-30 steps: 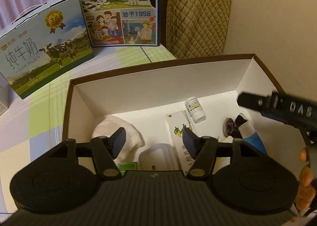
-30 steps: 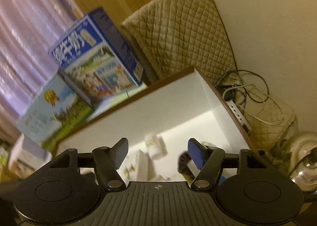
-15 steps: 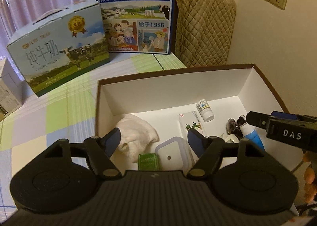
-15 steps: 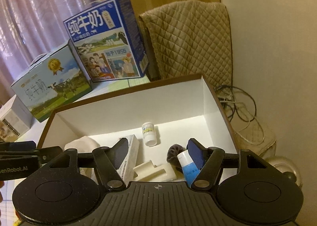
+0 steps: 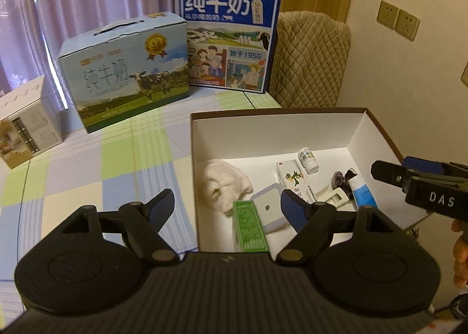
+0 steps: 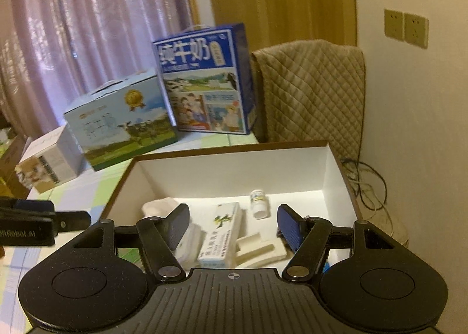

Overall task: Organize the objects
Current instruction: 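Withdraw both grippers from the box back over the table, then reach both grippers toward the red candy packet and yellow snack bag, then grasp the red candy packet with the left gripper while the right gripper grasps the yellow snack bag, then lift and carry the red packet and yellow bag in both grippers to the brown box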

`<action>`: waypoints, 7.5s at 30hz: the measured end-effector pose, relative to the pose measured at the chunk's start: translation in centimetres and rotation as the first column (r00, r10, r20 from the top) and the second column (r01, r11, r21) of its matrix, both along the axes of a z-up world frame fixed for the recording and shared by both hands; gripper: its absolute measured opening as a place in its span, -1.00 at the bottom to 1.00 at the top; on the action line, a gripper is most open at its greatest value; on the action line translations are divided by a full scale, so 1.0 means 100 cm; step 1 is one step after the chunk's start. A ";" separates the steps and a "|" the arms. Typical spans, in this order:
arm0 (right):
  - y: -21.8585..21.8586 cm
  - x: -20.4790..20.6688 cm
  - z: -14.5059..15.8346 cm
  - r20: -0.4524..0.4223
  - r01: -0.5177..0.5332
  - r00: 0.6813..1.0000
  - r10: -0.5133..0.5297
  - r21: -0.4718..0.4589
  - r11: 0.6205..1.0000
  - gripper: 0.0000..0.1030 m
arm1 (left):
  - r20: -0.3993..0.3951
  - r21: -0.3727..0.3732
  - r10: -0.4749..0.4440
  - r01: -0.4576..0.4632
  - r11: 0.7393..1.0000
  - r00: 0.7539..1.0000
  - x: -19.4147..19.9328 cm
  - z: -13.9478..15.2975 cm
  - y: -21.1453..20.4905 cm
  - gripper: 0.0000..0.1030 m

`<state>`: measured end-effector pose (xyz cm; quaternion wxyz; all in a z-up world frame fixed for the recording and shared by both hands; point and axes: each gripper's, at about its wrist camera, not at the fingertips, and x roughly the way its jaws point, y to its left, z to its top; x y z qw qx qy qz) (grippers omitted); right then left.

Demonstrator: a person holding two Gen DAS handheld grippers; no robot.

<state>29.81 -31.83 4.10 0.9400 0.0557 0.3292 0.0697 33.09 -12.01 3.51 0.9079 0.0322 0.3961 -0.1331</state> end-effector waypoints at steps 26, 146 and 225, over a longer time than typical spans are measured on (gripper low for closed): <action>0.073 -0.103 -0.018 -0.043 -0.238 0.970 0.238 -0.002 0.971 0.24 | 0.008 -0.028 0.164 -0.164 0.986 0.986 -0.135 0.000 0.108 0.62; 0.320 -0.003 -0.164 -0.120 -0.624 0.771 0.625 0.049 0.780 -0.40 | -0.244 0.122 0.478 -0.462 0.878 0.844 -0.060 -0.149 0.281 -0.54; 0.186 -0.071 -0.168 -0.275 -0.236 0.894 0.353 0.380 0.894 -0.66 | -0.268 0.099 0.298 -0.282 0.954 0.916 -0.118 -0.149 0.189 -0.47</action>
